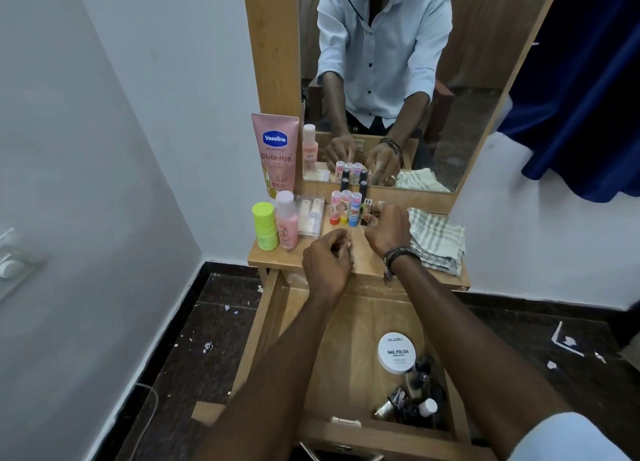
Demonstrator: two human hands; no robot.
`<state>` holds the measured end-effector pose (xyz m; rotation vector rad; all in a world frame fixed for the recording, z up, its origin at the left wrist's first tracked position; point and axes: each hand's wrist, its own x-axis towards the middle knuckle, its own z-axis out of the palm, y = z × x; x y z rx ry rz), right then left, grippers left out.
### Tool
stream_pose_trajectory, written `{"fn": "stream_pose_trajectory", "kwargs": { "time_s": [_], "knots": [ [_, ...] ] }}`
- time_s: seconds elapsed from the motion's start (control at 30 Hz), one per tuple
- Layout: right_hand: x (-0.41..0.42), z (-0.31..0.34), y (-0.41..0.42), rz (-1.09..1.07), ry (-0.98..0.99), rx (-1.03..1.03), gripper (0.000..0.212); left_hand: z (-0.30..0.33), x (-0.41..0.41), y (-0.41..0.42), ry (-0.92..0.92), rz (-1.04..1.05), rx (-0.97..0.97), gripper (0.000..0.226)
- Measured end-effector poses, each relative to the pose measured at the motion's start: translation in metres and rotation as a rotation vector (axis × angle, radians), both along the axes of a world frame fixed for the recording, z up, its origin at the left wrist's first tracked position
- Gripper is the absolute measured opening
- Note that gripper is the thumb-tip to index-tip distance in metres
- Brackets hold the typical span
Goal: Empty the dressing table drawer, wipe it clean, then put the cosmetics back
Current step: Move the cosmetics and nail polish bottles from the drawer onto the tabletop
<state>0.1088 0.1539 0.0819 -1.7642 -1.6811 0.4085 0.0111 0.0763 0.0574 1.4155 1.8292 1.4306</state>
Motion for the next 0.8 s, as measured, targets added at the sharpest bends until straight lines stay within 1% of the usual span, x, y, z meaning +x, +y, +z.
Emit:
{"fn": "stream_pose_trajectory", "kwargs": {
  "time_s": [0.13,0.23,0.27,0.33,0.4,0.47,0.5,0.57,0.6,0.67,0.7,0.73,0.77,0.8],
  "knots": [
    [0.007,0.005,-0.002,0.010,-0.017,-0.032,0.008,-0.001,0.000,0.000,0.023,-0.007,0.005,0.032],
    [0.017,0.013,-0.009,0.020,-0.049,0.000,0.015,-0.003,-0.001,0.000,0.040,-0.010,0.017,0.031],
    [0.020,0.017,-0.012,0.024,-0.049,0.015,0.014,-0.003,-0.001,0.001,0.042,-0.011,0.019,0.031],
    [0.028,0.027,-0.024,0.032,-0.013,0.048,0.008,-0.003,-0.001,0.000,0.031,-0.022,0.016,0.033],
    [0.037,0.036,-0.041,0.046,0.030,0.090,0.011,-0.001,-0.001,-0.003,0.010,-0.049,0.013,0.038],
    [0.048,0.043,-0.064,0.094,0.018,0.105,0.006,-0.001,-0.002,-0.007,-0.001,-0.086,0.013,0.042],
    [0.054,0.046,-0.077,0.151,-0.007,0.073,0.007,-0.002,-0.003,-0.010,-0.010,-0.108,0.017,0.042],
    [0.066,0.048,-0.106,0.339,-0.089,-0.078,0.017,-0.006,-0.003,-0.021,-0.042,-0.136,0.040,0.038],
    [0.072,0.046,-0.119,0.435,-0.165,-0.178,0.022,-0.009,-0.002,-0.030,-0.048,-0.137,0.069,0.031],
    [0.081,0.036,-0.143,0.568,-0.339,-0.347,0.024,-0.015,0.000,-0.051,0.037,-0.134,0.188,0.012],
    [0.085,0.028,-0.153,0.585,-0.410,-0.417,0.020,-0.019,0.002,-0.063,0.121,-0.156,0.250,0.006],
    [0.087,0.021,-0.162,0.576,-0.482,-0.464,0.015,-0.022,0.003,-0.074,0.202,-0.198,0.272,0.005],
    [0.088,0.016,-0.169,0.550,-0.567,-0.493,0.017,-0.024,0.006,-0.084,0.266,-0.272,0.233,0.006],
    [0.089,0.011,-0.176,0.526,-0.654,-0.498,0.025,-0.025,0.009,-0.091,0.329,-0.372,0.128,0.007]
  ]
}}
